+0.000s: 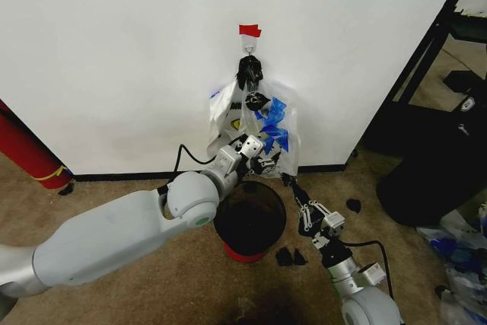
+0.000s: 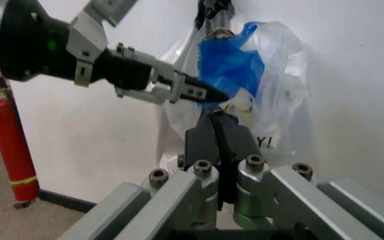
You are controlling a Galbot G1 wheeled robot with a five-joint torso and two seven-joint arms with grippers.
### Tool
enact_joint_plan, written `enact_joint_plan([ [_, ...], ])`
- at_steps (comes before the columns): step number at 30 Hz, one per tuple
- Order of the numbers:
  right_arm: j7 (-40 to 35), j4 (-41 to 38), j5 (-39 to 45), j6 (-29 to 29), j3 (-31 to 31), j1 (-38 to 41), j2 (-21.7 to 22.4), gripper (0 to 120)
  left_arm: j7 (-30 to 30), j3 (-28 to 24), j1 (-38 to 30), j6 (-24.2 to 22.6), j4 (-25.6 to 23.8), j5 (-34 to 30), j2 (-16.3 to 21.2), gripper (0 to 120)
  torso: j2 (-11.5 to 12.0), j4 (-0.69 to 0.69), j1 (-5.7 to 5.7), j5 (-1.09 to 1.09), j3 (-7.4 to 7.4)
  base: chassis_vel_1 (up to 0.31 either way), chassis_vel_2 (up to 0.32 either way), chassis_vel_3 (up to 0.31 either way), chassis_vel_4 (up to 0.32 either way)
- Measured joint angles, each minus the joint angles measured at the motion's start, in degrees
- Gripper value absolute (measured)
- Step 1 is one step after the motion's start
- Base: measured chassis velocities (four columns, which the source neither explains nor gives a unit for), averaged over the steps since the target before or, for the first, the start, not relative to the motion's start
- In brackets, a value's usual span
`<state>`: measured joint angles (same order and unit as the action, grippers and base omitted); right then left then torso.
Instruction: Pick up the garbage bag from the wall and place it over the trash bin.
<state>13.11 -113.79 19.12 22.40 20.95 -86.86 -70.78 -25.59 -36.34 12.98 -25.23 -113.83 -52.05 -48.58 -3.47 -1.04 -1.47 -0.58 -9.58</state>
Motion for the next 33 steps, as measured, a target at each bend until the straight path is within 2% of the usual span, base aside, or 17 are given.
enact_joint_plan([
  [4, 0.02, -0.38, 0.21, -0.03, -0.01, -0.02, -0.08, 0, -2.57, -0.68, -0.92, -2.89, 0.30, -2.22, -0.30, 44, 0.00, 0.00, 0.00, 0.00, 0.00, 0.000, 0.000, 0.000, 0.000],
  [5, 0.03, -0.47, 0.22, -0.04, 0.00, -0.06, -0.09, 0, -3.26, -0.60, -0.92, -3.22, 0.44, -2.41, -0.48, 37, 0.00, 0.00, 0.00, 0.00, 0.00, 0.000, 0.000, 0.000, 0.000],
  [8, 0.05, -0.48, 0.21, -0.05, 0.02, -0.13, -0.09, 0, -3.82, -0.15, -0.87, -3.31, 0.54, -2.49, -0.75, 31, 0.00, 0.00, 0.00, 0.00, 0.00, 0.000, 0.000, 0.000, 0.000],
  [13, 0.22, -0.13, -0.02, -0.02, -0.01, -0.18, -0.09, 0, -4.46, 0.49, -0.73, -2.68, 0.53, -2.52, -1.08, 11, 0.00, 0.00, 0.00, 0.00, 0.00, 0.000, 0.000, 0.000, 0.000],
  [17, 0.23, 0.15, -0.12, -0.02, -0.05, -0.08, -0.13, 0, -4.69, 1.19, -0.31, -2.02, 0.21, -2.47, -0.98, 0, 0.00, 0.00, 0.00, 0.00, 0.00, 0.000, 0.000, 0.000, 0.000],
  [22, -0.49, 0.59, -0.14, -0.01, -0.21, 0.10, -0.35, 0, -5.37, 4.94, 2.84, -0.19, -1.63, -2.29, -0.08, 0, -0.01, 0.00, 0.00, 0.00, 0.00, 0.000, 0.000, 0.000, 0.000],
  [27, -1.93, -0.20, -1.64, -1.57, -0.33, -0.28, -0.40, 0, -5.50, 9.86, 9.60, 2.48, -4.82, -0.35, 1.33, 0, -0.01, 0.01, 0.00, 0.00, 0.01, 0.000, 0.000, 0.000, 0.000],
  [33, -2.44, -2.80, -2.93, -3.16, 3.04, -1.66, 1.74, 1, -5.48, 13.39, 16.51, 4.25, -6.02, 3.19, 0.70, 0, -0.01, 0.00, 0.01, 0.00, 0.01, 0.000, 0.000, 0.000, 0.000],
])
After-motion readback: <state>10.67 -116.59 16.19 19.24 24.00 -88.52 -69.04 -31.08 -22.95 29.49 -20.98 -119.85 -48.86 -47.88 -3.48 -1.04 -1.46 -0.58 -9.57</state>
